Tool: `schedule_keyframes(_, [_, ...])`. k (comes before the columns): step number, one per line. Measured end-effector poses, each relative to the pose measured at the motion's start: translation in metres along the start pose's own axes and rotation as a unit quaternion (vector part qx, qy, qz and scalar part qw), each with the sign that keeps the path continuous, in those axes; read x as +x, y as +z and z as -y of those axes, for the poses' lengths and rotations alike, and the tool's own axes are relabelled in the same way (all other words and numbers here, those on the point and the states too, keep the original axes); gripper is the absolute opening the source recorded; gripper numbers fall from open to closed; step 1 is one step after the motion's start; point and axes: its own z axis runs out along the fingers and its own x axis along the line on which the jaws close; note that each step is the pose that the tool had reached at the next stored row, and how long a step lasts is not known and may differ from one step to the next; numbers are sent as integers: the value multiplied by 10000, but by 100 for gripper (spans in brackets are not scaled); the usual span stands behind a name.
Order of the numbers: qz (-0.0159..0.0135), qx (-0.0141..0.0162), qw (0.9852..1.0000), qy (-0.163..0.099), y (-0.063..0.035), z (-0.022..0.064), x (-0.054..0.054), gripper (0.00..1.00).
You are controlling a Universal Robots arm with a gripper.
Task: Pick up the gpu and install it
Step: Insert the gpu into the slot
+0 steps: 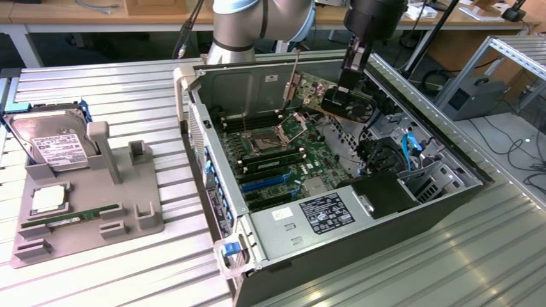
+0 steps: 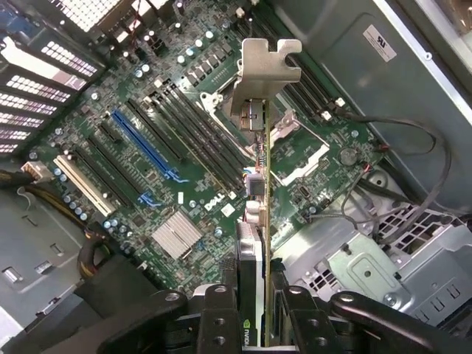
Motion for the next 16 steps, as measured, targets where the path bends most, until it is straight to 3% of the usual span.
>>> schedule_keyframes(11, [12, -2, 9992, -402, 0, 0, 0, 27])
schedule_keyframes(16, [18, -3, 9981, -623, 0, 0, 0, 27])
